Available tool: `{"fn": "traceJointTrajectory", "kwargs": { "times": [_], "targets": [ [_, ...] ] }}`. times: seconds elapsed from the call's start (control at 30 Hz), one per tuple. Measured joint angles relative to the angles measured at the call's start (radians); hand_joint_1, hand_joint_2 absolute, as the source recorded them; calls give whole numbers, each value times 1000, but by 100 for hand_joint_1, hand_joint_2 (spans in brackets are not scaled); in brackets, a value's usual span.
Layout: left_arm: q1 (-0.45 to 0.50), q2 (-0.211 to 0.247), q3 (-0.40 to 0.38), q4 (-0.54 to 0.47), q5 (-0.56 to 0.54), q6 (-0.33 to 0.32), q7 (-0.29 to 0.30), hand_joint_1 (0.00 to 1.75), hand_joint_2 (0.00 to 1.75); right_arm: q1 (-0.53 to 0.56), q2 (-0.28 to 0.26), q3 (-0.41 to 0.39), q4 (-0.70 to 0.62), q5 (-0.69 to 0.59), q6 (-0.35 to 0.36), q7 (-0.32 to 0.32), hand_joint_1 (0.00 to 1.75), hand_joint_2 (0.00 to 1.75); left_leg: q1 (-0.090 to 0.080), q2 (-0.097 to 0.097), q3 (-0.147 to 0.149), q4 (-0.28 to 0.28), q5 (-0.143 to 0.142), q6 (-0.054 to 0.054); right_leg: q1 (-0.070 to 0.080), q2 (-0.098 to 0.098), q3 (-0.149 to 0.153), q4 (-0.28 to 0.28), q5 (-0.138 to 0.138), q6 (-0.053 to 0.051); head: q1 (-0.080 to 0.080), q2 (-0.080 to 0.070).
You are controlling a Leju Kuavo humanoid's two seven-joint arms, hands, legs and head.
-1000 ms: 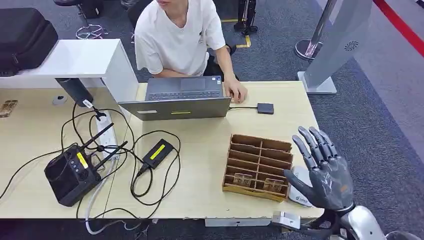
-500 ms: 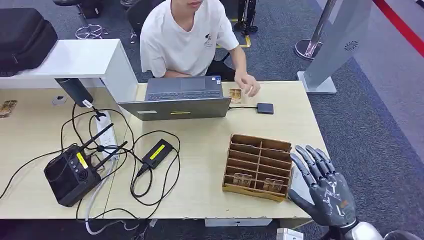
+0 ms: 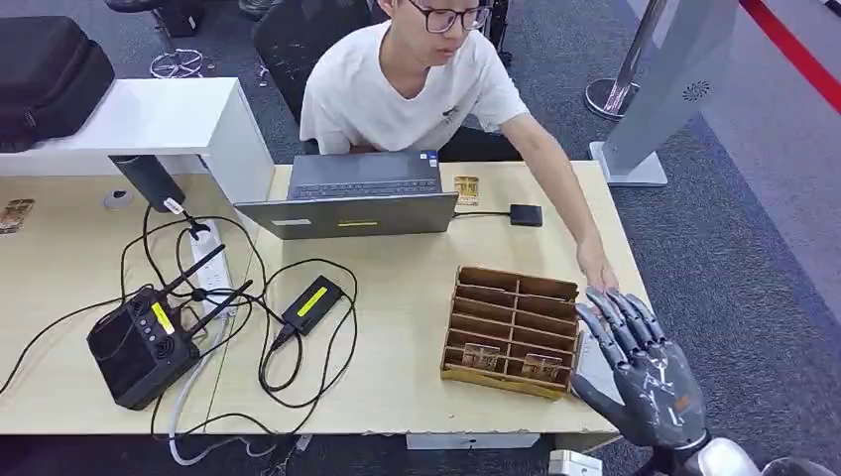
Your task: Pass the card to the sensor for recognition and then transmit it.
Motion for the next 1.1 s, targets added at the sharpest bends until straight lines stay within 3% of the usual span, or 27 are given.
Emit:
{"fn": "traceJointTrajectory", "kwargs": {
  "times": [1.1],
  "targets": [
    [0, 5, 18, 0, -44, -8, 2, 0, 175, -25, -18, 1, 1, -36, 51, -6, 0, 175, 0, 0, 0, 0, 0, 0, 0, 0, 0, 0, 0, 0, 0, 0]
  ]
}}
